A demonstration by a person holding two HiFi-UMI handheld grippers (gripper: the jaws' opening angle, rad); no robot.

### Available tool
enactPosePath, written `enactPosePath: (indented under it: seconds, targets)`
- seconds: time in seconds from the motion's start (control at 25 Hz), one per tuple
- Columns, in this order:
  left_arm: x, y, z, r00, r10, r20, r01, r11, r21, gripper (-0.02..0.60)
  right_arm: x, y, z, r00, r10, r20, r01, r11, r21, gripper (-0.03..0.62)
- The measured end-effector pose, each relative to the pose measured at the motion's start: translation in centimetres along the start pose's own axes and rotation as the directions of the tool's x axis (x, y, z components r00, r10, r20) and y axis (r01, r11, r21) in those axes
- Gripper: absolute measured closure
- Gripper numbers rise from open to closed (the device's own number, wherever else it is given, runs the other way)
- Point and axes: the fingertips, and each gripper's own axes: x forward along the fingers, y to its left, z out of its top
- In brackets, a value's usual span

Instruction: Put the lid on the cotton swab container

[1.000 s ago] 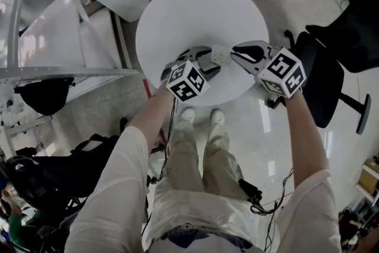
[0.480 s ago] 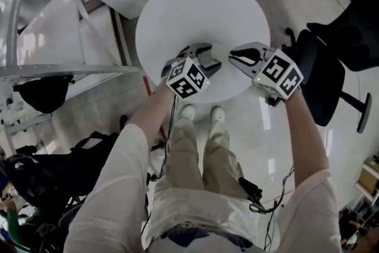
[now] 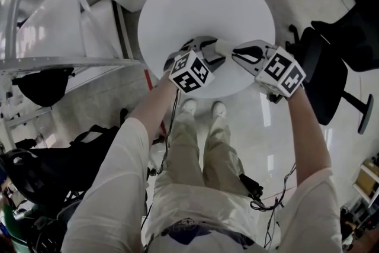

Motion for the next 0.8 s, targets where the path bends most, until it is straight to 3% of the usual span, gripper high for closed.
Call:
enactPosePath:
  seconds: [0.44,0.8]
  targets:
    - [0.1,-0.14,0.06,1.0,-0.002,0.001,0.002,1.0,0.01,0.341,0.02,-0.04,-0.37,1.0,-0.002,0.009,0.002,1.0,0.02,0.553]
    - [0.05,-0.07,-0.06,1.0,-0.003,-0.003,0.003,1.0,0.013,0.341,0.34,0.22,-0.37,0.998,-0.014,-0.063,0.01,0.997,-0.073,0.553]
